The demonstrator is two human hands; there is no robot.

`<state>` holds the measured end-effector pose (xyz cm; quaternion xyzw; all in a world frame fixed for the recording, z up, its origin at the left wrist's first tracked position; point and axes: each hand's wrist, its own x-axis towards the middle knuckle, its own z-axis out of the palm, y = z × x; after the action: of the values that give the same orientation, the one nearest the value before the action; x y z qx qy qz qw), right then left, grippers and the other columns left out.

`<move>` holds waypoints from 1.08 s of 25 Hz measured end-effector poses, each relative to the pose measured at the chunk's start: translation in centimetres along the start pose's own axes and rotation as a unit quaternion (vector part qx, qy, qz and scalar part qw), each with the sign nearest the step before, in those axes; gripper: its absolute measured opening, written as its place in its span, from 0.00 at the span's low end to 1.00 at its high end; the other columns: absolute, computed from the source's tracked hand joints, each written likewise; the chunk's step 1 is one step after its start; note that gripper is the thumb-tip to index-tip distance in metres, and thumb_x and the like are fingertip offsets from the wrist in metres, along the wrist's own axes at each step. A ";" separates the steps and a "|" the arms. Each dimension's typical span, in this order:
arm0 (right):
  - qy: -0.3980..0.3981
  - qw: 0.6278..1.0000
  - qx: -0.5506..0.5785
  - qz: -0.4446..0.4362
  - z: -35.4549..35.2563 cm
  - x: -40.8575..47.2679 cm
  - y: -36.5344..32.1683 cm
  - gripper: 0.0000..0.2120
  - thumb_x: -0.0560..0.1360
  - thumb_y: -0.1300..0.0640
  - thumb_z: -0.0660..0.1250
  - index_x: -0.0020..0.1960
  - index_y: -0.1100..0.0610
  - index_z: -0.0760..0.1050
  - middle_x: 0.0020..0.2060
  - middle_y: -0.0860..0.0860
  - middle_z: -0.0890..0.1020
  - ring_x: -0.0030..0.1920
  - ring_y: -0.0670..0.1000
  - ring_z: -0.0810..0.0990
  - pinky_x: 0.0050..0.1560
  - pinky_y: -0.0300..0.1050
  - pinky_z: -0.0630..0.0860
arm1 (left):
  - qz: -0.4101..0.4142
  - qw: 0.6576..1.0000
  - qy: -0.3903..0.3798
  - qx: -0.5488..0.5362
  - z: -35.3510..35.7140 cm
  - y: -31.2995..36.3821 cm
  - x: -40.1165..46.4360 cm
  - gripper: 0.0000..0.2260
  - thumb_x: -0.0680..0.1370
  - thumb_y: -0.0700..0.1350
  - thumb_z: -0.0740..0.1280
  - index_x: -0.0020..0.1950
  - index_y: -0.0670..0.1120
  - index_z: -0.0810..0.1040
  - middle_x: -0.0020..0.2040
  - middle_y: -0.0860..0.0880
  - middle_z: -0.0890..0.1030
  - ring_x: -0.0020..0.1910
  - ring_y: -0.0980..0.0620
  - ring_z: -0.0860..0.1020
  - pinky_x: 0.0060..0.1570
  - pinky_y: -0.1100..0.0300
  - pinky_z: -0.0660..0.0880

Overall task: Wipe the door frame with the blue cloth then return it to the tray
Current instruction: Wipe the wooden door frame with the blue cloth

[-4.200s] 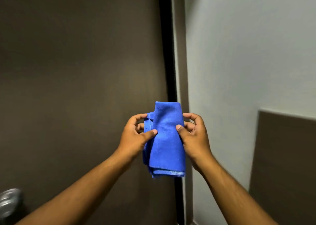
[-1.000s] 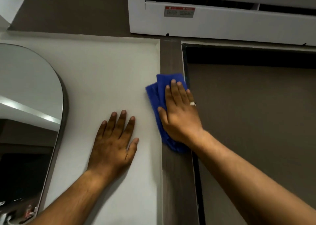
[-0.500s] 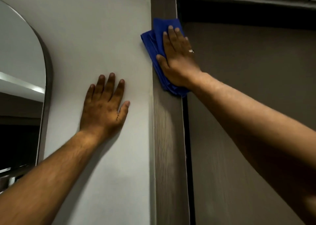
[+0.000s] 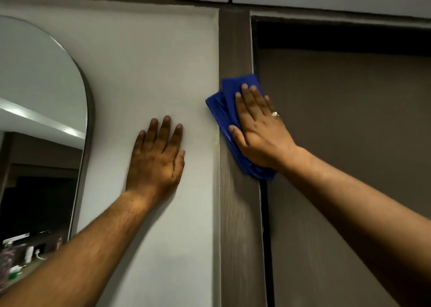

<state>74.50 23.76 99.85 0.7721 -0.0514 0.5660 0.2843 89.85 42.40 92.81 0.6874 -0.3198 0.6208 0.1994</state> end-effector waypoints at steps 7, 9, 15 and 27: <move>0.012 0.991 -0.025 -0.130 0.6 -3.1 -1.5 0.32 0.80 0.42 0.47 0.77 0.60 0.47 0.77 0.59 0.48 0.77 0.57 0.43 0.76 0.56 0.44 | 0.005 1.000 0.007 0.002 0.1 -0.3 0.0 0.27 0.79 0.56 0.44 0.78 0.51 0.45 0.79 0.48 0.44 0.78 0.48 0.41 0.75 0.50 0.41; 0.017 0.981 0.002 -0.192 1.7 -8.6 -3.1 0.31 0.80 0.44 0.53 0.76 0.61 0.53 0.76 0.60 0.55 0.77 0.59 0.49 0.76 0.58 0.50 | 0.004 1.000 0.008 0.003 0.0 -0.3 0.0 0.28 0.79 0.56 0.45 0.78 0.50 0.47 0.80 0.47 0.45 0.78 0.47 0.43 0.75 0.50 0.42; -0.032 0.993 -0.014 -0.115 -0.3 -5.5 -1.0 0.33 0.79 0.41 0.50 0.76 0.59 0.48 0.77 0.59 0.51 0.77 0.56 0.46 0.76 0.51 0.40 | -0.007 1.000 -0.004 0.000 0.1 -0.3 -0.1 0.27 0.80 0.56 0.47 0.78 0.51 0.46 0.80 0.47 0.45 0.78 0.47 0.43 0.75 0.50 0.41; -0.038 0.967 0.069 -0.243 4.7 -24.8 -9.1 0.29 0.80 0.45 0.58 0.74 0.60 0.59 0.75 0.58 0.61 0.76 0.57 0.55 0.74 0.57 0.58 | 0.006 1.000 0.009 0.016 1.0 -1.2 -1.6 0.28 0.80 0.56 0.49 0.78 0.49 0.52 0.80 0.43 0.51 0.78 0.43 0.48 0.74 0.48 0.43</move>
<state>73.35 23.03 73.04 0.8002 0.1659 0.4526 0.3569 91.33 42.89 91.28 0.6828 -0.3118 0.6336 0.1872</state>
